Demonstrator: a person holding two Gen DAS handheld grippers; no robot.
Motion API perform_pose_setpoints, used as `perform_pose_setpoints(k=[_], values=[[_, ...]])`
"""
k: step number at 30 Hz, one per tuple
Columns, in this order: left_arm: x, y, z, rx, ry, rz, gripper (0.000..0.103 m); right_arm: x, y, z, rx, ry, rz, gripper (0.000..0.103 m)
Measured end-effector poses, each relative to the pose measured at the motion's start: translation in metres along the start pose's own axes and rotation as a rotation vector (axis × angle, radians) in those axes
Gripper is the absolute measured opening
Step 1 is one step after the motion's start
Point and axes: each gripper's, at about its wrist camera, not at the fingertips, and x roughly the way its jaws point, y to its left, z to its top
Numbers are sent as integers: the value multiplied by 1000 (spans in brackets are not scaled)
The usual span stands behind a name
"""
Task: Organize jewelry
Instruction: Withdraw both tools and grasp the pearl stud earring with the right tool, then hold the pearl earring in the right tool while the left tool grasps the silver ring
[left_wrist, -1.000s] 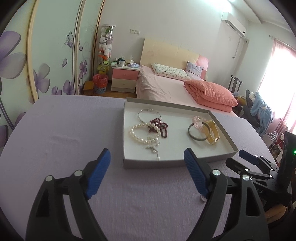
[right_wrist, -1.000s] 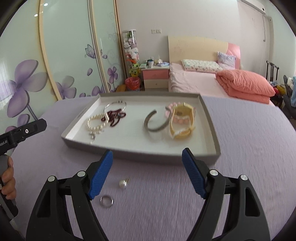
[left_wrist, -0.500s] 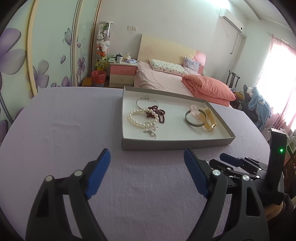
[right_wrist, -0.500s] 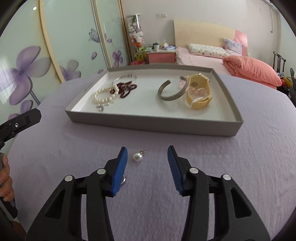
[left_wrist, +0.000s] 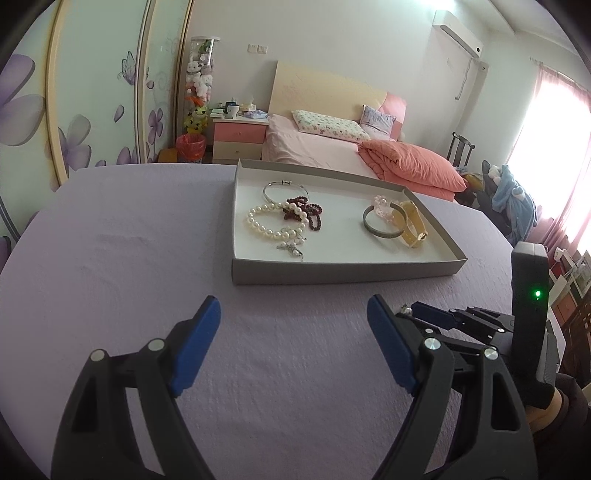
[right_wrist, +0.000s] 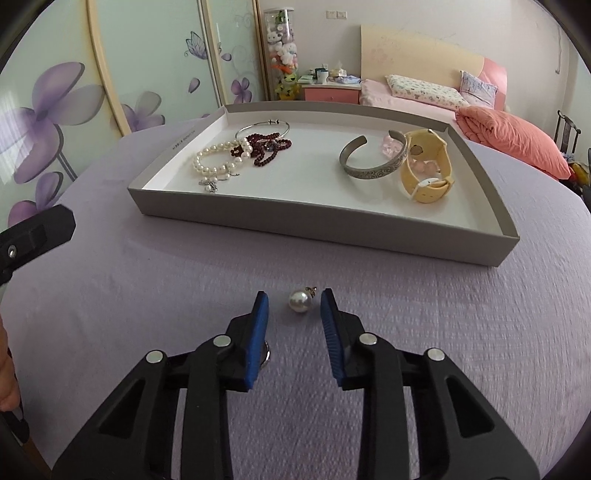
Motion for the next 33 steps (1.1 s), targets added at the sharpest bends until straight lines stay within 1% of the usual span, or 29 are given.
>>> perform_pose_setpoints(k=[2,3,4,5,12,16,21,25,27,29,30,31,33], values=[[1,-1,-2,2,5,-1,82,0,1,1,-7,2,-9,26],[2,-1,-2,3,7,-2,82,1,1,2,-9,2,-13,23],[2,-1,-2,4,9,-2,82,0,1,1,-9,2,-16,16],[3,-2,-3,5,11,-3,82,0,1,1,-10,2,-21,14],[11,-12,-8,25,35,-12,82,-4,-5,-1,-1,3,-23,14],[18,-26,-14,62,62,-20,82,-10,-26,-6,52,0,-42,14],[30,-53,-23,122,103,-46,82,-27,-63,-12,135,-29,-61,14],[44,-79,-32,181,137,-58,82,-37,-81,-15,177,-52,-67,14],[51,-91,-37,209,153,-56,82,-41,-86,-16,190,-63,-65,14],[59,-103,-41,236,171,-34,81,-42,-88,-16,194,-68,-57,14],[63,-108,-41,242,178,-26,78,-42,-89,-16,195,-70,-55,14],[66,-111,-42,246,186,-22,73,-42,-89,-17,196,-72,-49,14],[73,-116,-43,244,204,-19,66,-43,-91,-17,201,-77,-38,14]])
